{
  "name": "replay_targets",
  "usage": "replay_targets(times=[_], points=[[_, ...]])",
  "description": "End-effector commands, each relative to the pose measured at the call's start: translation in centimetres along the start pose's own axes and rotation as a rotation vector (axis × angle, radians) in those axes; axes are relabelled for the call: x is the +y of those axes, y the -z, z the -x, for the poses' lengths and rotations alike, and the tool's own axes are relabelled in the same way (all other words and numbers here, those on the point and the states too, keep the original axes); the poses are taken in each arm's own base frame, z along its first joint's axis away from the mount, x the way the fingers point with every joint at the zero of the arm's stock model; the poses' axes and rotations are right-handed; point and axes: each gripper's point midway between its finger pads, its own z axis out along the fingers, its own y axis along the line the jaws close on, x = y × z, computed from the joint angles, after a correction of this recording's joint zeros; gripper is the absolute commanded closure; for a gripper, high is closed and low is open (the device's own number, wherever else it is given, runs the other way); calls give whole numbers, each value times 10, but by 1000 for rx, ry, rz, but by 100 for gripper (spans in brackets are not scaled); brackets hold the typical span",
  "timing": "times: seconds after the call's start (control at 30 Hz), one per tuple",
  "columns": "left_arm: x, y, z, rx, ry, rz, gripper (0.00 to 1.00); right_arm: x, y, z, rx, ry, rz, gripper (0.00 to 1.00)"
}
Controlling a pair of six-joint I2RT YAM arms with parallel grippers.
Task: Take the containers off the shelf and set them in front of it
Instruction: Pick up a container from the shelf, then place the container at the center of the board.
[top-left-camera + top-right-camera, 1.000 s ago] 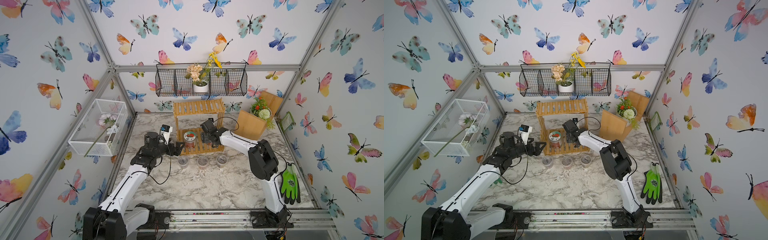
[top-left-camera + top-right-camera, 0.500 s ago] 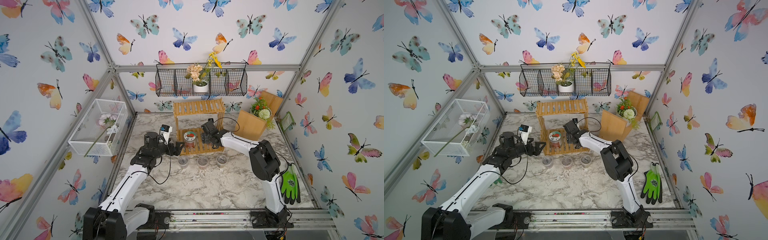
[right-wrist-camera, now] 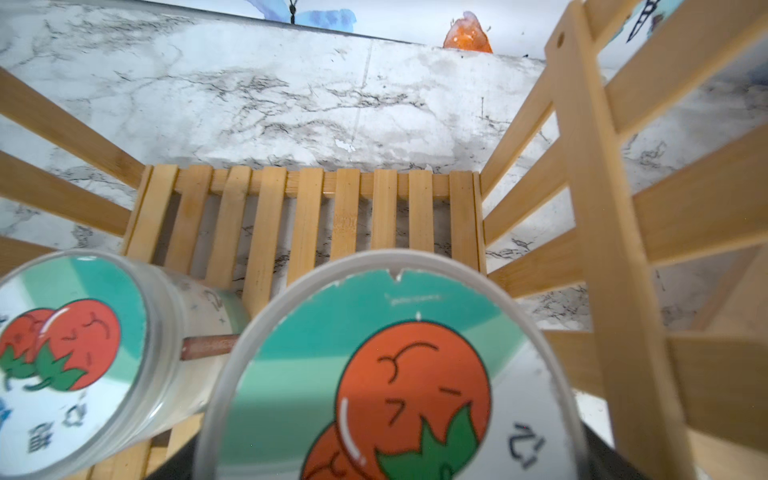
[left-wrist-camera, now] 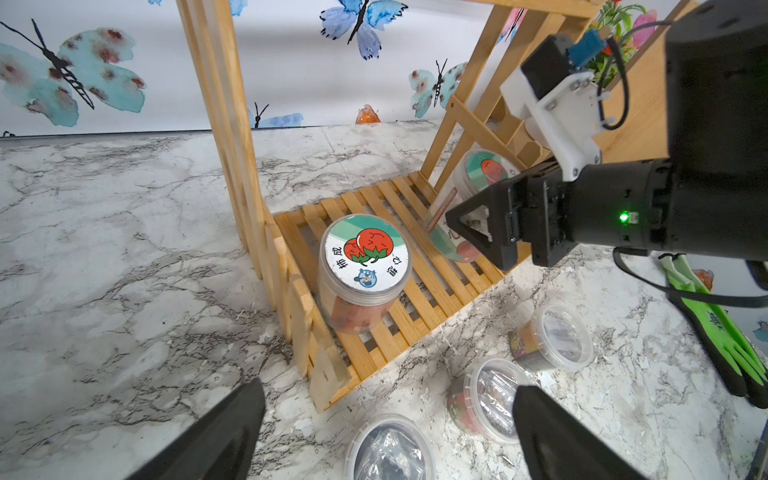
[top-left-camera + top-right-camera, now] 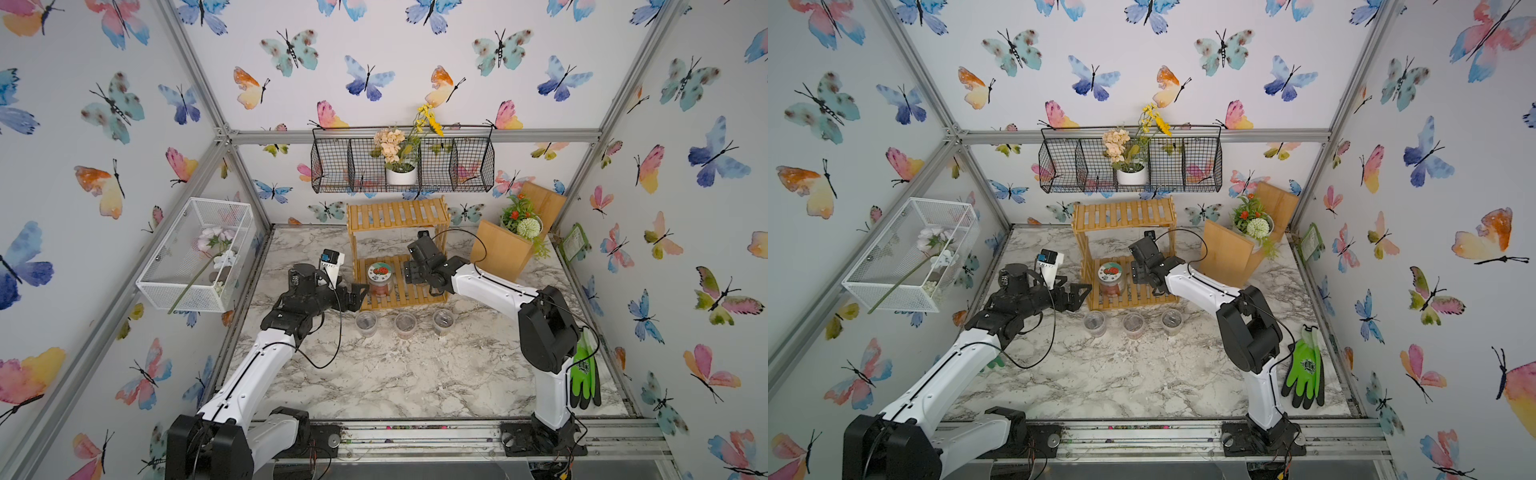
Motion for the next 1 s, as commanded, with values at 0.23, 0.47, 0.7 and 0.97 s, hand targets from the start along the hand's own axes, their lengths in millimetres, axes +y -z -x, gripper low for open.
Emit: replay_targets(times=[0.23,0.47,0.7,0.97], points=[[-6,5,1,-16,-3,-31,1,13,68,-1,-21,70,93,34],[-6,5,-2,-17,0,-36,1,22,107,-17,-28,115,138,34],[-7,6,-4,-17,3,-39,1,31,137,-46,-15,169,180,34],[-9,6,-5,-17,2,-47,1,31,156,-85,1,206,201,33]])
